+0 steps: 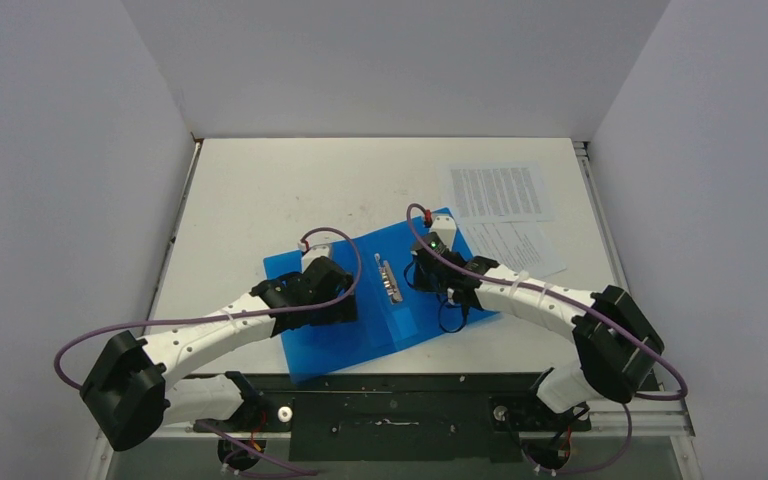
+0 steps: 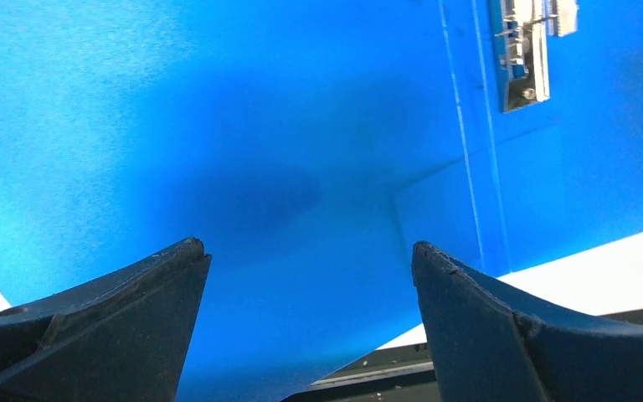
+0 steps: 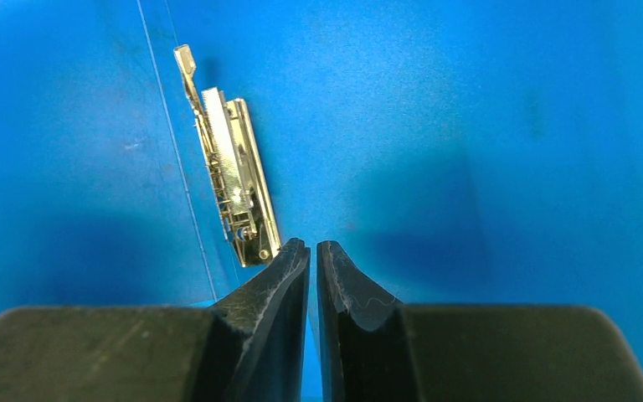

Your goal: Put the files into the folder

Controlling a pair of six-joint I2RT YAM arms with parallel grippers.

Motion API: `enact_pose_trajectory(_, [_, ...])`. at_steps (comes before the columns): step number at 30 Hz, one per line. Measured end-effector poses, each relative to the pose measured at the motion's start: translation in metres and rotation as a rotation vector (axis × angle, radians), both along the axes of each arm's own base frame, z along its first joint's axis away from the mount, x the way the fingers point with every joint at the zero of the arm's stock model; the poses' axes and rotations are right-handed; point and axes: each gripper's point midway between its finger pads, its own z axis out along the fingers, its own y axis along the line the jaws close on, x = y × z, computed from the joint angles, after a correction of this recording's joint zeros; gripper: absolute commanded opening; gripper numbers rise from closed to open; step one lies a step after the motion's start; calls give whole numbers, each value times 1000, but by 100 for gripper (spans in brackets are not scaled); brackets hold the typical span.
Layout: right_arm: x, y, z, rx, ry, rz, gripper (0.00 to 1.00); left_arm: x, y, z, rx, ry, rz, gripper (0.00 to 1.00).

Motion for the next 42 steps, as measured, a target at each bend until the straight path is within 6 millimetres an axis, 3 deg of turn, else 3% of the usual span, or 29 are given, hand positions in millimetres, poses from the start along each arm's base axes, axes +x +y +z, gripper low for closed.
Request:
enact_pose_trajectory(4, [6, -13, -5, -30, 2, -18, 19, 0, -12, 6, -49, 4, -32, 91])
enact_pose_trajectory(8, [21, -46, -7, -104, -9, -85, 32, -2, -22, 8, -90, 16, -66, 91])
enact_pose_trajectory(17, [46, -127, 16, -152, -54, -270, 42, -3, -45, 14, -185, 25, -126, 91])
enact_pose_trajectory(23, [53, -166, 13, -183, -36, -366, 51, -3, -54, 16, -220, 28, -148, 91])
enact_pose_trajectory(29, [54, -183, -2, -183, 2, -408, 61, -5, -53, 14, -218, 31, -159, 91])
enact_pose_trajectory(34, [43, -189, -29, -154, 85, -403, 61, -7, -51, 12, -215, 31, -167, 91])
enact_pose_trajectory(42, [32, -180, -52, -100, 141, -365, 60, -8, -50, 16, -226, 20, -169, 91])
